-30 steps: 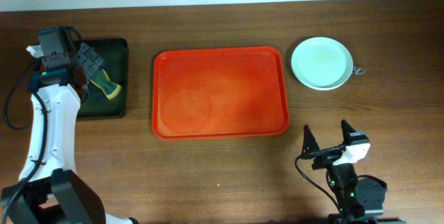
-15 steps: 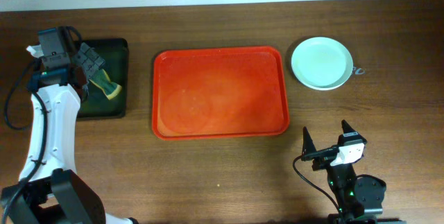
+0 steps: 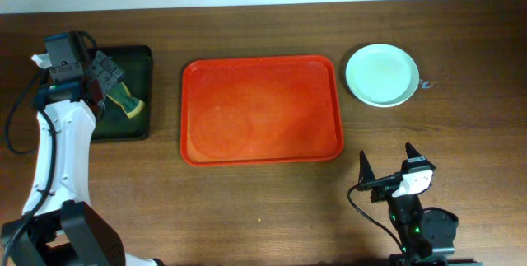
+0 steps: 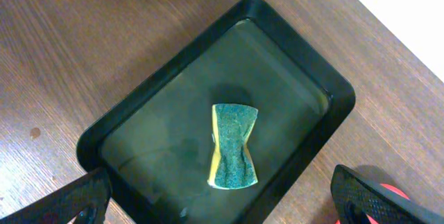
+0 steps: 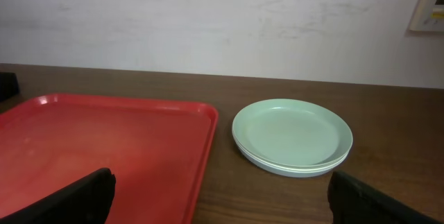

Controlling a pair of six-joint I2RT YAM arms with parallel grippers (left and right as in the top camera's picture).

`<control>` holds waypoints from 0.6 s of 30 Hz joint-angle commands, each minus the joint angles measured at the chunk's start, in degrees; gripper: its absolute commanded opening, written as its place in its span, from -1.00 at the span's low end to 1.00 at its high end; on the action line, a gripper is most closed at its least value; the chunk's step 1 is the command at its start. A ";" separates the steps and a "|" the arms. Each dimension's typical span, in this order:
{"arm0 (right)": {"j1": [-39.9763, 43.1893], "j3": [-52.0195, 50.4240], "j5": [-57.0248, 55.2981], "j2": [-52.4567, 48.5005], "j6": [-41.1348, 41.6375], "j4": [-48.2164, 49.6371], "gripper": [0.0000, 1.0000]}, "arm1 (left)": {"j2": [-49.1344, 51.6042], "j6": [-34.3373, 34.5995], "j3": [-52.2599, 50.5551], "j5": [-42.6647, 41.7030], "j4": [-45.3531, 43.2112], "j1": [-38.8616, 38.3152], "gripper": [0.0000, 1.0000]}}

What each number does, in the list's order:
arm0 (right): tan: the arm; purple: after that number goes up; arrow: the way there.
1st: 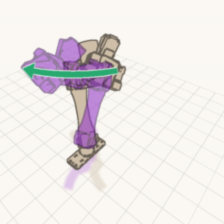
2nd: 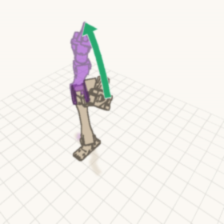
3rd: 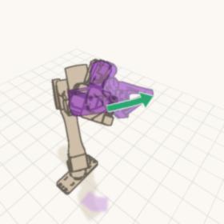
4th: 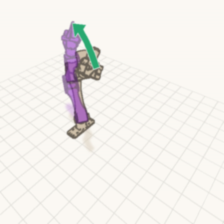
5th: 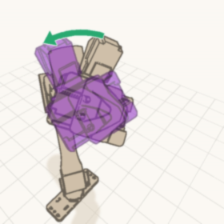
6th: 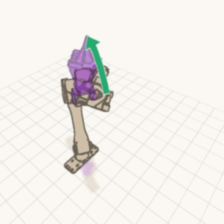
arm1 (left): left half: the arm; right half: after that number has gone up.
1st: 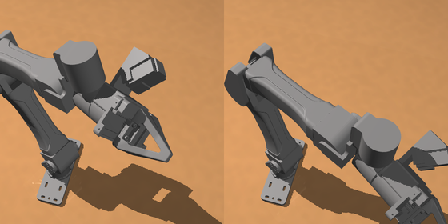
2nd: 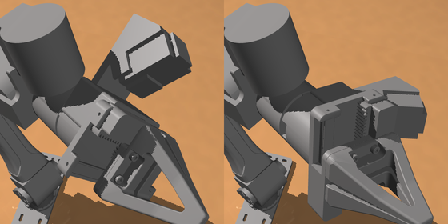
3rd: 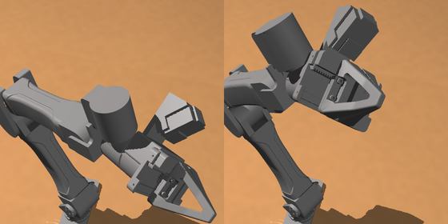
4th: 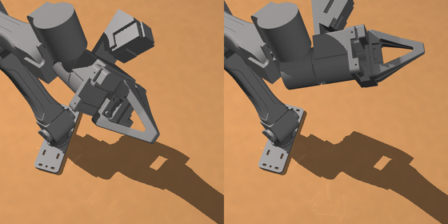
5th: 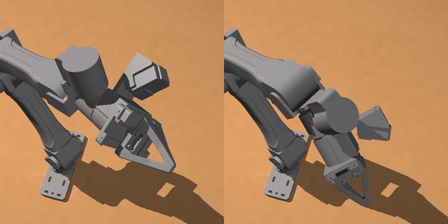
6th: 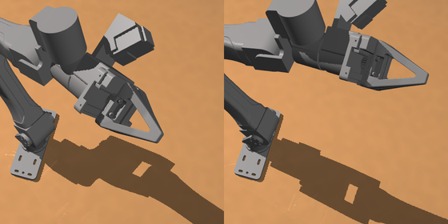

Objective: Clean dirty plates on tray and stack at the side

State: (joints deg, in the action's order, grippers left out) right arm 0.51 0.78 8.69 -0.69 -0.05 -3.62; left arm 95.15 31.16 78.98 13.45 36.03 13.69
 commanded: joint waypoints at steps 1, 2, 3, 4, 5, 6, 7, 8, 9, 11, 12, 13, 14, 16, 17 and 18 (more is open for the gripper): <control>0.31 -0.46 0.07 0.48 0.33 -0.09 0.97 | -0.15 0.07 0.35 -0.17 0.09 0.24 0.99; 0.31 -0.46 0.07 0.48 0.33 -0.09 0.97 | -0.55 0.07 0.35 -0.17 0.20 0.24 0.99; 0.31 -0.46 0.07 0.48 0.33 -0.09 0.97 | -1.38 0.04 0.35 -0.04 0.74 0.24 0.99; 0.31 -0.46 0.07 0.48 0.33 -0.09 0.97 | -2.75 0.07 0.35 0.90 1.90 0.24 0.99; 0.31 -0.46 0.07 0.48 0.33 -0.09 0.97 | -5.51 0.07 0.22 0.85 4.98 0.24 0.99; 0.31 -0.46 0.07 0.48 0.33 -0.09 0.97 | -9.09 0.07 -0.61 0.90 6.80 -0.09 0.99; 0.31 -0.46 0.07 0.48 0.33 -0.09 0.98 | -13.60 0.04 -2.32 1.38 6.99 -0.35 0.99; 0.31 -0.46 0.07 0.48 0.33 -0.09 0.97 | -17.05 0.04 -4.13 2.51 6.86 -0.52 0.99; 0.31 -0.46 0.07 0.48 0.33 -0.09 0.97 | -23.67 -0.57 -7.98 5.01 6.43 -1.18 0.99; 0.31 -0.46 0.07 0.48 0.33 -0.09 0.98 | -34.01 -9.55 -14.97 4.87 3.45 -3.43 0.99; 0.31 -0.46 0.07 0.48 0.33 -0.09 0.98 | -38.93 -12.09 -18.49 4.50 1.38 -5.01 0.99; 0.31 -0.46 0.07 0.48 0.33 -0.09 0.97 | -44.76 -14.19 -22.67 4.28 -0.96 -7.10 0.99; 0.31 -0.46 0.07 0.48 0.33 -0.09 0.97 | -52.54 -16.96 -28.02 4.28 -3.87 -9.86 0.99; 0.31 -0.46 0.07 0.48 0.33 -0.09 0.98 | -64.54 -21.35 -34.88 4.31 -5.62 -12.68 0.99; 0.31 -0.46 0.07 0.48 0.33 -0.09 0.97 | -70.77 -23.41 -38.16 4.09 -5.57 -13.44 0.99; 0.31 -0.46 0.07 0.48 0.33 -0.09 0.97 | -73.26 -24.57 -39.50 2.93 -5.60 -13.60 0.99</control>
State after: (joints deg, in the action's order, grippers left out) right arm 0.51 0.75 8.69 -0.58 0.01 -3.51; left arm 29.23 13.56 44.10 17.21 30.30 1.15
